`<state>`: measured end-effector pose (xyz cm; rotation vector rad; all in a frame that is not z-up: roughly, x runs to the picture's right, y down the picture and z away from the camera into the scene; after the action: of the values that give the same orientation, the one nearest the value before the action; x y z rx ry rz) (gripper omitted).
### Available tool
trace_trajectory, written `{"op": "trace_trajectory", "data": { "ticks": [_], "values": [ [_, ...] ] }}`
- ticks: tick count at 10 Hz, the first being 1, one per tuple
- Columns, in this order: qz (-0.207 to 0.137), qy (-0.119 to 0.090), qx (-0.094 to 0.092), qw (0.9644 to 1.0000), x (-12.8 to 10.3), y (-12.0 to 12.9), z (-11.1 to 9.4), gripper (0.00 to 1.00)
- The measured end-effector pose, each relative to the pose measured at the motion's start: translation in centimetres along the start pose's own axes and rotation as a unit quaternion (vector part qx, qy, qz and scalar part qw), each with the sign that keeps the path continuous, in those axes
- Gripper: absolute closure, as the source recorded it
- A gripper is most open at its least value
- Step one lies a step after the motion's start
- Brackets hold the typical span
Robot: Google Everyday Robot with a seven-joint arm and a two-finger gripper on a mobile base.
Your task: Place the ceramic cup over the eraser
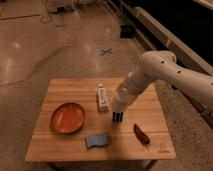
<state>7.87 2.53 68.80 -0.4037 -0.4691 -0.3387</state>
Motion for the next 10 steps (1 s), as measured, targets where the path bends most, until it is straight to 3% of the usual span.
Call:
{"op": "trace_trajectory", "data": {
  "ticks": [4, 6, 10],
  "values": [
    [0.015, 0.004, -0.019, 0.9997, 1.1, 0.0, 1.6, 0.37],
    [0.021, -0.001, -0.029, 0.9994, 1.5, 0.2, 2.9, 0.21],
    [0.027, -0.012, -0.036, 0.9989, 2.2, 0.4, 4.4, 0.2]
  ]
}}
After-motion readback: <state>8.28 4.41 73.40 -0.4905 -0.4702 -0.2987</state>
